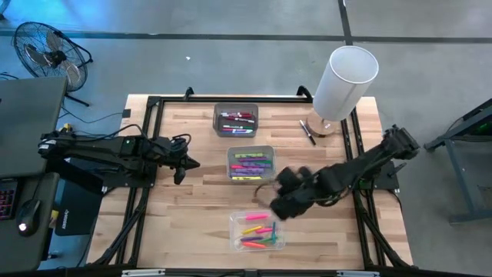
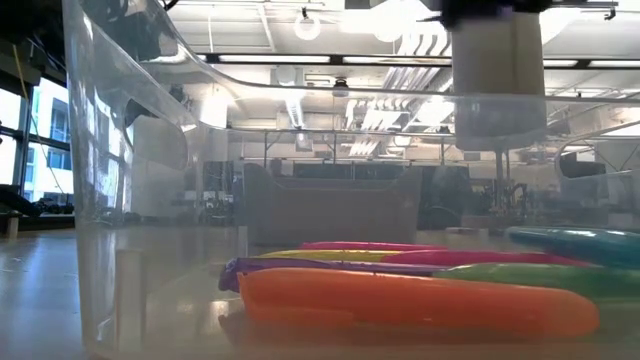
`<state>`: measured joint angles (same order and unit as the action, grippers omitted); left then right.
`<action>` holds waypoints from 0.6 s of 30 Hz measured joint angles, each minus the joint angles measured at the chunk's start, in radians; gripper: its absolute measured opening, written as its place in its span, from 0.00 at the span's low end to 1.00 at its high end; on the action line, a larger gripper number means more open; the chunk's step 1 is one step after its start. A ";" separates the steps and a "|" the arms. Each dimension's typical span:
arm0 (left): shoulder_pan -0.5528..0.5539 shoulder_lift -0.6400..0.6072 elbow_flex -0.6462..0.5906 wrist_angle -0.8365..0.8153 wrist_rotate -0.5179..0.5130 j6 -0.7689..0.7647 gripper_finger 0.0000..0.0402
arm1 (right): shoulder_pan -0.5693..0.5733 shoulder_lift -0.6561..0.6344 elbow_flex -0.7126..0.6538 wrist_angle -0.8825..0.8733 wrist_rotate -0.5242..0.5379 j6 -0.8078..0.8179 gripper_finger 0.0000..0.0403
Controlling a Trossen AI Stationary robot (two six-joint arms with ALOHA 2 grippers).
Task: Pick & Place Markers
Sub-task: Put the violet pen into the transparent bin
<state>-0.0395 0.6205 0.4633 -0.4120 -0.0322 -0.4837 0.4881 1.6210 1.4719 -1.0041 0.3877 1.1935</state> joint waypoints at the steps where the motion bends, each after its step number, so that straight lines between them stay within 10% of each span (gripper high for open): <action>1: 0.000 0.000 0.000 -0.001 0.000 -0.001 0.01 | 0.009 0.028 0.026 0.041 -0.017 -0.069 0.07; 11: 0.000 0.000 0.000 -0.001 0.051 -0.005 0.01 | 0.019 0.335 0.100 0.216 -0.305 -0.312 0.09; 18: 0.000 0.000 0.000 -0.001 0.052 -0.005 0.01 | 0.016 0.353 0.102 0.262 -0.268 -0.280 0.25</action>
<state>-0.0395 0.6208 0.4633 -0.4126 0.0201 -0.4889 0.5041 1.9736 1.5738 -0.7419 0.1192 0.9139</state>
